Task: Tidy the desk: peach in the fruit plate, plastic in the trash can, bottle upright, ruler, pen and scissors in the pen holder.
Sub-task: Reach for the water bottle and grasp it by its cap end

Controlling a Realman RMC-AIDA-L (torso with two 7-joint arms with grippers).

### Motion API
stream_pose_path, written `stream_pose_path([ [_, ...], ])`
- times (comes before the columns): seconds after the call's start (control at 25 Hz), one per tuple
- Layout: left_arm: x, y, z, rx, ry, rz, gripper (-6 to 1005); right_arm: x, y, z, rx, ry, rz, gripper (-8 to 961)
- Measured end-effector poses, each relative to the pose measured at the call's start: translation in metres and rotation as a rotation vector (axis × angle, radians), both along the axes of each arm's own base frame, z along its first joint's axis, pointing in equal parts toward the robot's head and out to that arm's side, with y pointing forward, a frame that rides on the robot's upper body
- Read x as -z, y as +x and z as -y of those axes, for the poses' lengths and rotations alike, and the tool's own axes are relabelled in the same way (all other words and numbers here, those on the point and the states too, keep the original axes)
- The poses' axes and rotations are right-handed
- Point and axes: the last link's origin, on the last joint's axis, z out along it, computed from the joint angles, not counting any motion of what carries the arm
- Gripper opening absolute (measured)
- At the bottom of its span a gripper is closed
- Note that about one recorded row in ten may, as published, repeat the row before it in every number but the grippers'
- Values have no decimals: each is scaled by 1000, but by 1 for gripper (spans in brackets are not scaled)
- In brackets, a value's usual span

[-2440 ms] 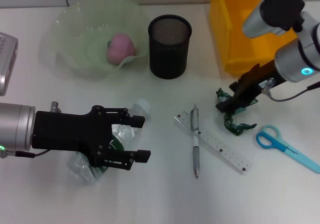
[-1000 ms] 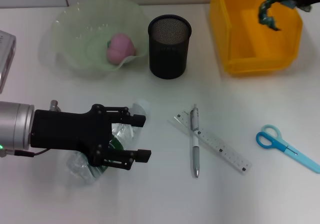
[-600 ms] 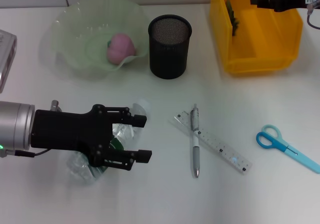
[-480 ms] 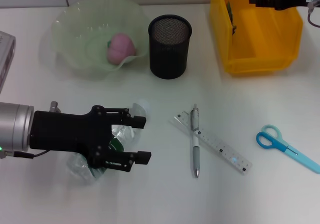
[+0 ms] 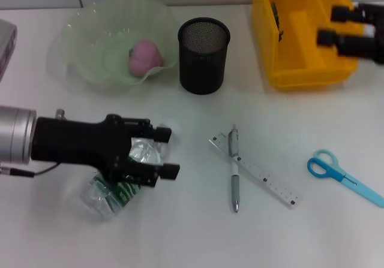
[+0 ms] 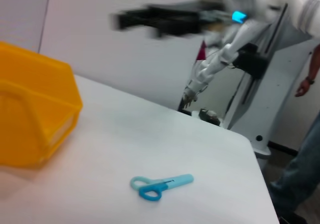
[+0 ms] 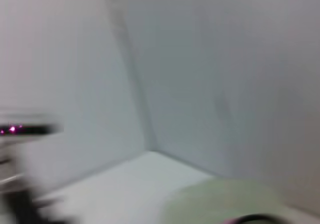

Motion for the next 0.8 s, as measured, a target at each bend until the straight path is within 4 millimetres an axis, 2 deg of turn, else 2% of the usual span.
stream_pose_path([
  [0.04,0,0,0,0,0,0,796,0,0,0,0,0,0,702],
  [0.16,-7,11,-9,-49,-8,-24,796,15,23,41,-100,-17,-66,702],
  [0.24,-15,35,-28,-163,-40,-104,796,27,39,59,-113,-8,-104,702],
  [0.28,-16,44,-34,-210,-47,-145,796,42,55,74,-96,-7,-148,702],
  [0.36,-16,44,-34,-210,-47,-145,796,46,59,77,-87,-7,-160,702],
  [0.4,-15,54,-42,-259,-48,-199,796,53,66,83,-77,-7,-179,702],
  [0.44,-10,74,-51,-299,-42,-279,796,58,70,88,-71,-5,-190,702],
  [0.52,-1,93,-56,-311,-28,-354,796,65,77,95,-62,7,-201,702],
  [0.6,-1,93,-56,-311,-28,-354,795,68,81,101,-54,20,-200,702],
  [0.64,13,113,-63,-331,16,-461,795,69,83,104,-50,27,-198,702],
  [0.68,22,120,-65,-338,47,-526,795,71,85,108,-47,38,-196,702],
  [0.72,36,125,-69,-348,109,-624,795,72,86,109,-46,43,-196,702],
  [0.8,44,124,-72,-355,148,-670,795,74,87,112,-44,46,-196,702],
])
